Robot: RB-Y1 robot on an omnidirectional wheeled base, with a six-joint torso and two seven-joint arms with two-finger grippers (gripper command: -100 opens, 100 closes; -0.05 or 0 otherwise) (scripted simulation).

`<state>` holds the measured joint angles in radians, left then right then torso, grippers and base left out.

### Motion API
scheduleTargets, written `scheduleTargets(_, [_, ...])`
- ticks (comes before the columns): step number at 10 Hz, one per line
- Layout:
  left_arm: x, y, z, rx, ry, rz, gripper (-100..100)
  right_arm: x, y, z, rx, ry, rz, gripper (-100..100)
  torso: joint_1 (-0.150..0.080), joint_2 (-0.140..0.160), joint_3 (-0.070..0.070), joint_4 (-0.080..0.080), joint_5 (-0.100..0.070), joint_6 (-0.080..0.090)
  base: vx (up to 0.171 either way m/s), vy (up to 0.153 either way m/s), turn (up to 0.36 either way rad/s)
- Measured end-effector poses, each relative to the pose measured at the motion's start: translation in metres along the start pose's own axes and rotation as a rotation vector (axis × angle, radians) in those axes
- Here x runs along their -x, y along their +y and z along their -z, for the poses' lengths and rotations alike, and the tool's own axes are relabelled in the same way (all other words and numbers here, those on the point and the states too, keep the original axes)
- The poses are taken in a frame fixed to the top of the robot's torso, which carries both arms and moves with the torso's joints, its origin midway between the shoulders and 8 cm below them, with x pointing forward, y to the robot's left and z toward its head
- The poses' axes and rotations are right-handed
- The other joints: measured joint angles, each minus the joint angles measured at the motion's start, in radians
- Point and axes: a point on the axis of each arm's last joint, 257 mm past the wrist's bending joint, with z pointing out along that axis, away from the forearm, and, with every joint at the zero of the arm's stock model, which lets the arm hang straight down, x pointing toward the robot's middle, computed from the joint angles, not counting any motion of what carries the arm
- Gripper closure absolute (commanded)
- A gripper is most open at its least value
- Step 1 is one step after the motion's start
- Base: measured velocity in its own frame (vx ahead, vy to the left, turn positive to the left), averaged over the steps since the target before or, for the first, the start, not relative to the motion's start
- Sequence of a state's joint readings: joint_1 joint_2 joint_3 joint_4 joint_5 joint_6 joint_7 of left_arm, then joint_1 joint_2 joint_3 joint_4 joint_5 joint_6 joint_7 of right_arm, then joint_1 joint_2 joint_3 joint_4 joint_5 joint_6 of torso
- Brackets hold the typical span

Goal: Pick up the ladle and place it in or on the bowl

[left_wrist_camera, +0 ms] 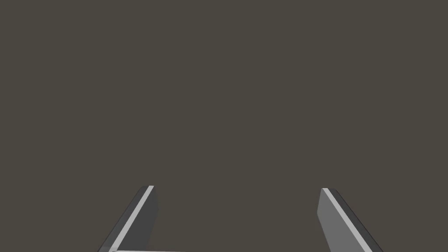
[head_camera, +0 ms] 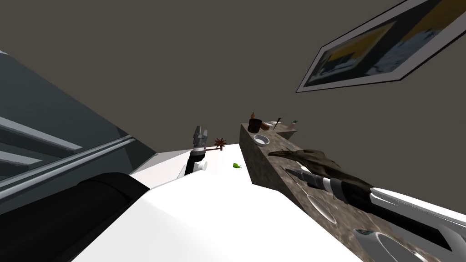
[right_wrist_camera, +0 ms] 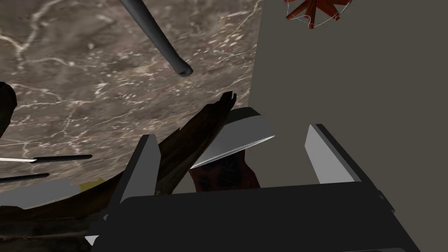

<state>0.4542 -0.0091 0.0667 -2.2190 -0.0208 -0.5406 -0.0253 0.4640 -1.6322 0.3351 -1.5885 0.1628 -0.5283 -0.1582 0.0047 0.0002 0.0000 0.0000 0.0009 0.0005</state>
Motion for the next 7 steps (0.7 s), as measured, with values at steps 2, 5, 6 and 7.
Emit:
scheduleTargets(2, [0.0, 0.0, 0.0, 0.0, 0.0, 0.0, 0, -0.025, -0.022, 0.022, -0.055, 0.103, 0.029, -100, 0.001, 0.0, 0.0, 0.0, 0.001, 0.0, 0.004, 0.05, 0.165])
scheduleTargets(5, [0.0, 0.0, 0.0, 0.0, 0.0, 0.0, 0, -0.049, -0.054, 0.042, -0.11, 0.199, 0.058, -100, -0.001, 0.0, 0.0, 0.0, 0.0, 0.0, 0.003, 0.025, 0.148])
scheduleTargets(6, [0.0, 0.0, 0.0, 0.0, 0.0, 0.0, 0, -0.056, -0.057, 0.048, -0.12, 0.22, 0.054, -100, -0.002, 0.0, 0.0, 0.0, 0.0, 0.001, 0.008, 0.017, 0.095])
scheduleTargets(7, [0.0, 0.0, 0.0, 0.0, 0.0, 0.0, 0, -0.07, -0.063, 0.056, -0.134, 0.249, 0.055, -100, -0.002, 0.001, 0.0, 0.0, -0.001, 0.001, 0.005, 0.019, 0.135])
